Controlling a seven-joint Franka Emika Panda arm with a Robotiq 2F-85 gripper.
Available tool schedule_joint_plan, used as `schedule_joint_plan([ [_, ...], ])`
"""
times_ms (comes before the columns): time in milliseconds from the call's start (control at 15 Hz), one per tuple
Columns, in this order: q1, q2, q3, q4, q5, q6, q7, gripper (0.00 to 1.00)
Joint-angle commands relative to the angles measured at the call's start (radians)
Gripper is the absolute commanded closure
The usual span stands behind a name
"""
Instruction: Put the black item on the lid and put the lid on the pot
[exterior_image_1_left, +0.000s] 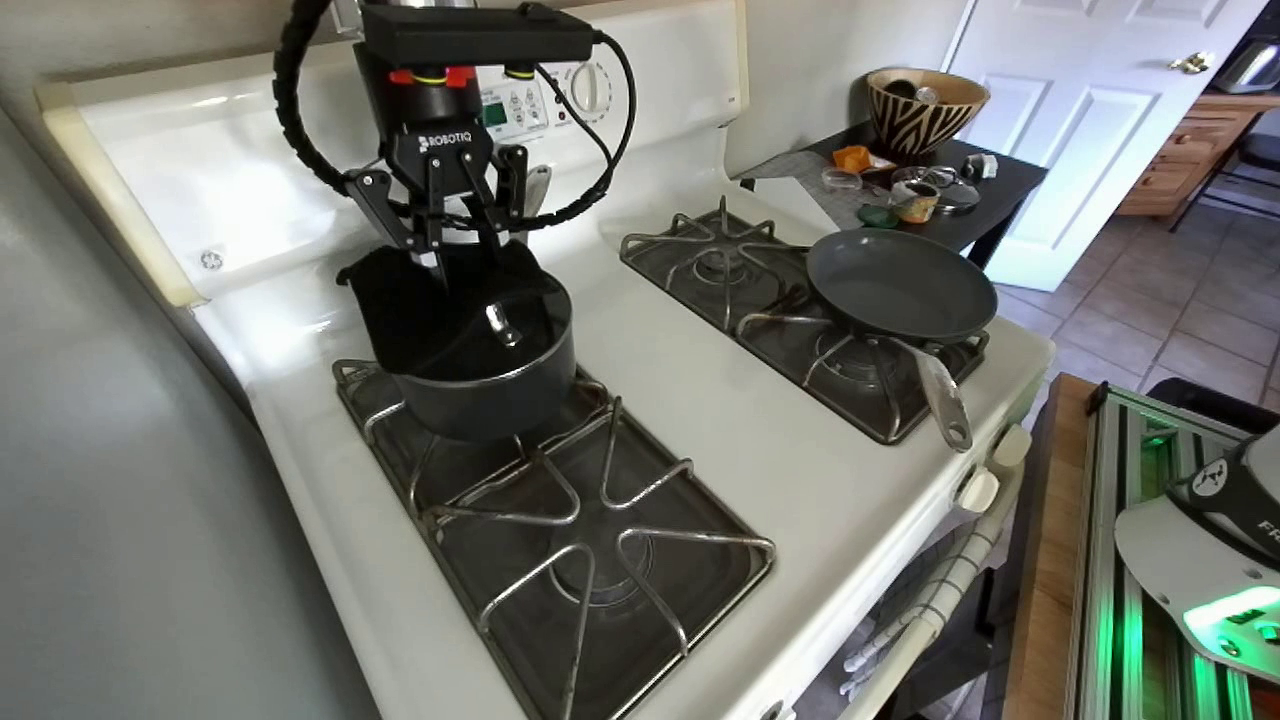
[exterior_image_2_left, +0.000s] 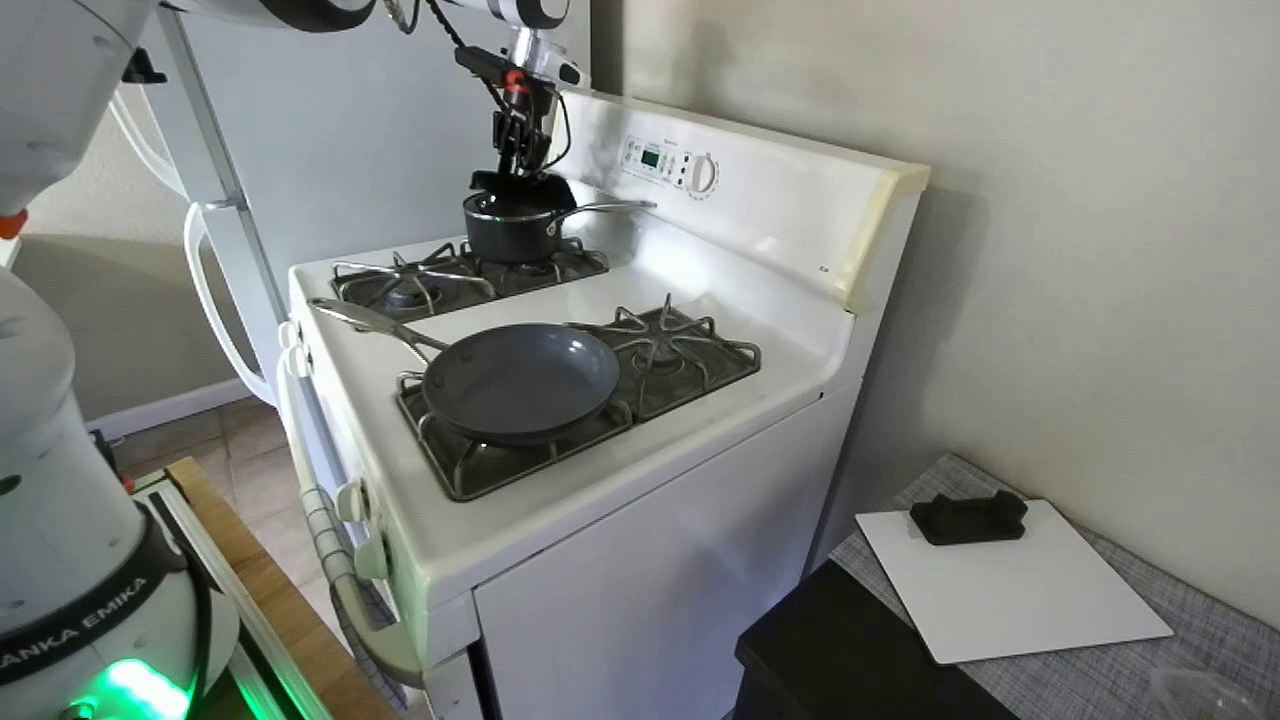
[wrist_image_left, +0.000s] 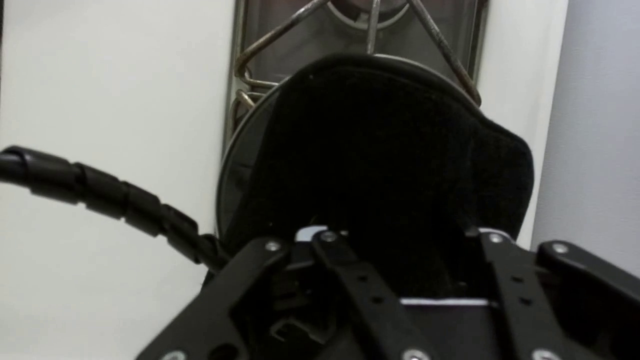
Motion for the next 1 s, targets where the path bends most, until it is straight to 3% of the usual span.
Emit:
schedule_joint_plan([
  [0,0.006,-0.009,-0.007,0.009,-0.014,-0.023,0.013,0.66],
  [133,0.006,-0.015,-0.008,0.007,-0.013,-0.022,0.013,0.70],
  [333,0.006,-0.024,-0.009,0.004,-0.013,-0.018,0.013,0.96],
  [400,0.006,-0.026,-0.009,0.003,-0.013,-0.017,0.013,1.00],
  [933,0.003,-0.070,-0.014,-0.031,-0.013,-0.003,0.006,1.00],
])
